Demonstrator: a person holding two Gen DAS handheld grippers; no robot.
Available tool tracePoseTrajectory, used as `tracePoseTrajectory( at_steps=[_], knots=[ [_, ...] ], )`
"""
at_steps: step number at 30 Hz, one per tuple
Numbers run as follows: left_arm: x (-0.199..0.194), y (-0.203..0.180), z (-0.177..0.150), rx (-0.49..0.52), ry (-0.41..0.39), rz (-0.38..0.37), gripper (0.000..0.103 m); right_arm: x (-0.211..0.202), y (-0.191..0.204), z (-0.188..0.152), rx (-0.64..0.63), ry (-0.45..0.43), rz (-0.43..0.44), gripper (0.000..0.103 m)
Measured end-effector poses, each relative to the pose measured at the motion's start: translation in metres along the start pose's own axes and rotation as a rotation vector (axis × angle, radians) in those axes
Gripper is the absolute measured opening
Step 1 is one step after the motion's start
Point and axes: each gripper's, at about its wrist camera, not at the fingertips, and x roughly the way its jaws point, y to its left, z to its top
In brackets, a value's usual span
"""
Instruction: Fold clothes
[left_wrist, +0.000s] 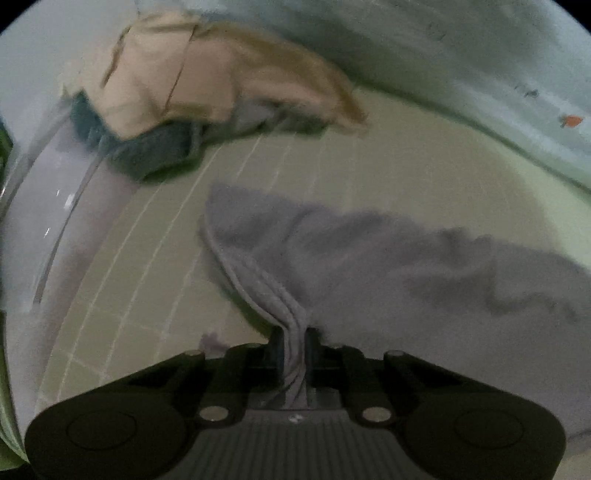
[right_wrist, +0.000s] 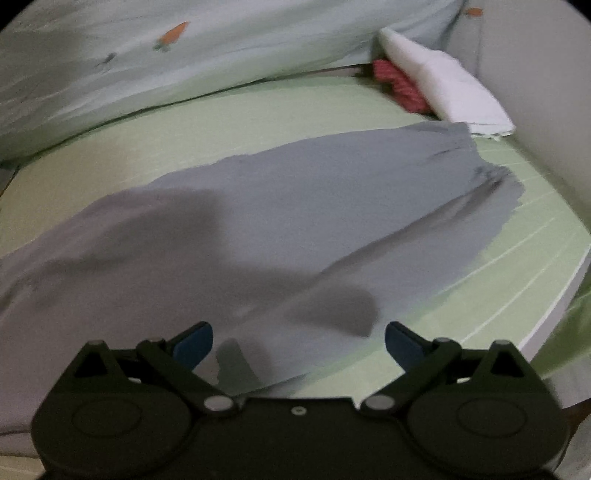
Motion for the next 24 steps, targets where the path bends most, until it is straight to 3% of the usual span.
tracePoseTrajectory(
  at_steps=[7,12,14,18,20,24],
  knots=[
    [-0.016,-0.138,0.002,0.176,-0.093,-0.126,0.012,0.009,-0.072,0.022,0.054,-0.010,-0.014,0.101],
    [0.002,-0.240,-0.034,0.278,-0.061,-0.234,0.018,0.021,-0.119,0.036,0.103,-0.009,-0.016,0.101],
    [0.010,-0.263,-0.049,0.317,-0.007,-0.233,0.030,0.026,-0.127,0.037,0.097,0.013,-0.008,0.101],
    [-0.001,-0.271,-0.071,0.358,-0.026,-0.213,0.050,0.029,-0.133,0.037,0.072,0.014,0.023,0.101],
    [-0.011,-0.259,-0.073,0.288,-0.053,-0.181,0.058,0.034,-0.136,0.041,0.078,0.021,0.033,0.101],
    [-0.014,-0.215,-0.064,0.087,-0.080,-0.145,0.062,0.037,-0.130,0.048,0.070,0.020,0.053,0.101]
  ],
)
